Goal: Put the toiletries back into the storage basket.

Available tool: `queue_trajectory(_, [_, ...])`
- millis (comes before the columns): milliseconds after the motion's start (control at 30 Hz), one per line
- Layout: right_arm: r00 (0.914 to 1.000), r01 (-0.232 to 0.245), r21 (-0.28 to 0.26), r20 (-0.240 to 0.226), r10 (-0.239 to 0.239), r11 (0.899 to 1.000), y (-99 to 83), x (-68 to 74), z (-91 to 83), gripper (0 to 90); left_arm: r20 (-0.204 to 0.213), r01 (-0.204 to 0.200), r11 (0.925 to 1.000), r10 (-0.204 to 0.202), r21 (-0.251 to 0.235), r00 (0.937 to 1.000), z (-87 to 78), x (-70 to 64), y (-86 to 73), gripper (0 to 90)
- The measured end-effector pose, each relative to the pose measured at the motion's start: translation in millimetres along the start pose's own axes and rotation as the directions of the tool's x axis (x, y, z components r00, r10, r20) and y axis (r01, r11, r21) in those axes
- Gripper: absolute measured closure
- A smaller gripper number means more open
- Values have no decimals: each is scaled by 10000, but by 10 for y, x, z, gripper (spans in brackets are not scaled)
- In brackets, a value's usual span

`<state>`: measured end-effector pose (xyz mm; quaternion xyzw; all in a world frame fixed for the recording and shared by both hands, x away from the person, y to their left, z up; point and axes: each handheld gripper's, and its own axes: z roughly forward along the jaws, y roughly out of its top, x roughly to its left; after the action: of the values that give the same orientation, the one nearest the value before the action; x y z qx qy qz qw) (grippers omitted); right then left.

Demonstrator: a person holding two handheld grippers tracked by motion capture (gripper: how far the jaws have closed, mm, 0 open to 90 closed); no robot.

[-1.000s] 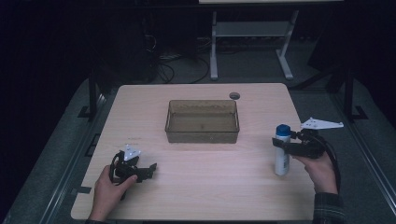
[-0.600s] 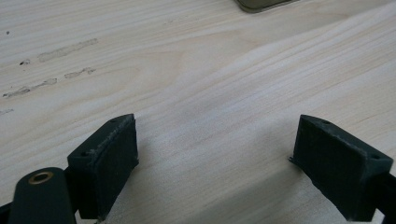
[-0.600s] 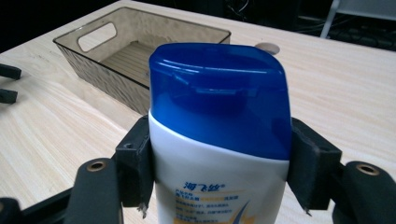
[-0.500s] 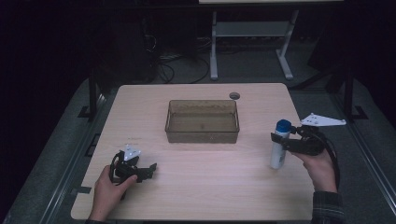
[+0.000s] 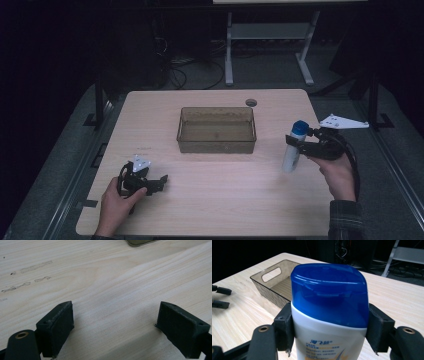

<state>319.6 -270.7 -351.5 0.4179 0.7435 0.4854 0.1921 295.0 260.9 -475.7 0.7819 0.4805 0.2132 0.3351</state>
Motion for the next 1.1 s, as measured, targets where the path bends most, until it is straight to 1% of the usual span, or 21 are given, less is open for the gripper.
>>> queue_trajectory(167, [10000,-43,-288,-75,40,9996,104,34,18,345,14,12,10000,-12,21,10000,-1,0,1,124])
queue_trajectory(367, [10000,-22,-372,-21,22,9993,182,47,69,344,10,-32,10000,32,42,10000,-3,2,1,124])
queue_trajectory(433, [10000,47,-445,-20,-48,9990,231,59,114,344,5,-44,10000,43,50,10000,-3,3,2,124])
queue_trajectory(800, [9999,151,-501,1,-151,9986,389,113,268,344,5,-46,10000,46,71,10000,-5,3,2,124])
queue_trajectory(833, [9997,230,-498,23,-229,9985,423,122,299,343,6,-44,10000,44,71,10000,-5,3,2,124])
queue_trajectory(933, [9997,259,-513,18,-259,9983,461,136,331,343,14,-24,10000,24,71,10000,-5,2,2,124])
queue_trajectory(1100, [9993,363,-634,-76,-369,9973,570,198,415,343,9,-45,10000,45,65,10000,-4,3,2,124])
